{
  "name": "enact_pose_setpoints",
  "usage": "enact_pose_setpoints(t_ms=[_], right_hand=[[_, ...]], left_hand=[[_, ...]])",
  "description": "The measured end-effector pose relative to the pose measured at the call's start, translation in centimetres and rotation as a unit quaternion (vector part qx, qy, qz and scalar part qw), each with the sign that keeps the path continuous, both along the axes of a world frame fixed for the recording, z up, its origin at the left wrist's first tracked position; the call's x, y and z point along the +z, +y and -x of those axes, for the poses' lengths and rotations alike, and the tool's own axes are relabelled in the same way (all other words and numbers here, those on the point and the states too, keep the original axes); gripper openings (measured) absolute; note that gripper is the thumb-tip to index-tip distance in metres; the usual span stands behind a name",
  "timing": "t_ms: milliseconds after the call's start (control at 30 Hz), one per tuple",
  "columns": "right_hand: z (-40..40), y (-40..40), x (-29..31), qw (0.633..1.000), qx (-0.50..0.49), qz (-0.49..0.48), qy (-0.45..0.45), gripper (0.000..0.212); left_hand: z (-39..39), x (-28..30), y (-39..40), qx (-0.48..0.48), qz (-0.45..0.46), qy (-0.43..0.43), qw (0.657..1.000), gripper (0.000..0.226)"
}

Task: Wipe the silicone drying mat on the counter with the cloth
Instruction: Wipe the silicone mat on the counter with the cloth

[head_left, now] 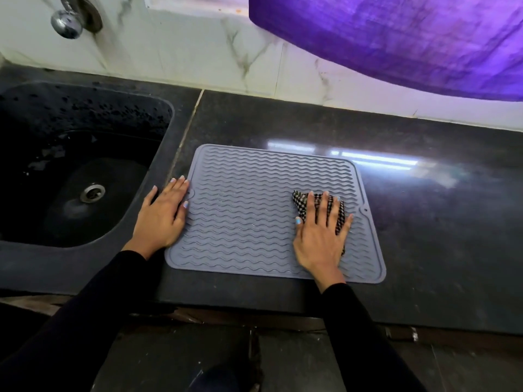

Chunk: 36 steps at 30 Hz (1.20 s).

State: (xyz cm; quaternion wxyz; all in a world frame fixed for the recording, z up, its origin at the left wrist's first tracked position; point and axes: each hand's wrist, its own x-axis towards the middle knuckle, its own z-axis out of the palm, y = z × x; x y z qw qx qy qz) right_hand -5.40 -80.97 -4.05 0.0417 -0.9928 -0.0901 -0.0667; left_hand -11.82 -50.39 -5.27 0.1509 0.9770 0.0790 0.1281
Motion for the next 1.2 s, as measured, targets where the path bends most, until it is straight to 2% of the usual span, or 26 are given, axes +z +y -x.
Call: enact_pose_setpoints(t_ms=[167, 233, 267, 300, 367, 400, 433, 467, 533, 567, 633, 733, 867, 1067, 1133, 1167, 1200], right_hand=[[-0.4, 0.1, 0.5, 0.999, -0.002, -0.007, 0.046, 0.058], [-0.9, -0.1, 1.6, 0.989, -0.005, -0.094, 0.118, 0.055], [-1.5, -0.4, 1.8, 0.971, -0.015, -0.178, 0.159, 0.053], [-2.1, -0.8, 2.2, 0.936, -0.042, -0.290, 0.197, 0.051], [-3.3, -1.6, 3.4, 0.807, -0.122, -0.531, 0.227, 0.048], [-3.5, -1.7, 4.0, 0.765, -0.146, -0.588, 0.220, 0.048], [-3.3, -1.5, 4.5, 0.770, -0.155, -0.584, 0.207, 0.049], [-3.0, -0.9, 4.8, 0.813, -0.142, -0.532, 0.189, 0.051], [-1.4, 0.9, 4.6, 0.917, -0.053, -0.362, 0.159, 0.055], [-0.6, 1.9, 3.7, 0.950, 0.001, -0.276, 0.143, 0.057], [0.6, 3.2, 1.8, 0.985, 0.073, -0.128, 0.090, 0.064], [0.5, 3.5, 0.6, 0.994, 0.069, -0.062, 0.052, 0.073], [0.2, 3.9, 0.1, 0.997, 0.067, -0.015, 0.019, 0.063], [-0.2, 3.9, 0.9, 0.994, 0.072, -0.050, 0.068, 0.065], [-0.8, 3.5, 1.4, 0.983, 0.071, -0.112, 0.128, 0.059], [-1.4, 3.1, 2.0, 0.961, 0.053, -0.189, 0.195, 0.055], [-1.8, 2.6, 3.1, 0.917, 0.013, -0.306, 0.255, 0.052]], left_hand=[[-0.1, -0.1, 0.0, 0.002, -0.006, 0.008, 1.000, 0.065], [0.0, 0.1, -0.2, 0.003, -0.002, 0.011, 1.000, 0.068], [0.1, 0.2, -0.2, 0.005, 0.003, 0.013, 1.000, 0.069], [0.2, 0.4, -0.3, 0.006, 0.007, 0.015, 1.000, 0.071], [0.2, 0.6, -0.4, 0.005, 0.008, 0.022, 1.000, 0.074], [0.2, 0.7, -0.5, 0.005, 0.007, 0.024, 1.000, 0.074], [0.3, 0.7, -0.4, 0.006, 0.006, 0.026, 1.000, 0.075], [0.3, 0.7, -0.3, 0.006, 0.005, 0.028, 1.000, 0.075], [0.3, 0.6, -0.3, 0.007, 0.002, 0.033, 0.999, 0.075], [0.3, 0.7, -0.3, 0.007, 0.000, 0.033, 0.999, 0.075], [0.2, 0.6, -0.3, 0.006, -0.003, 0.035, 0.999, 0.074], [0.2, 0.4, -0.3, 0.003, -0.011, 0.036, 0.999, 0.070], [0.2, 0.1, -0.3, -0.004, -0.018, 0.024, 1.000, 0.063], [0.2, -0.2, -0.2, -0.005, -0.022, 0.016, 1.000, 0.059], [0.1, -0.2, -0.2, -0.005, -0.019, 0.017, 1.000, 0.060], [0.0, -0.2, -0.2, -0.005, -0.016, 0.017, 1.000, 0.061], [0.0, -0.2, -0.2, -0.004, -0.015, 0.016, 1.000, 0.062]])
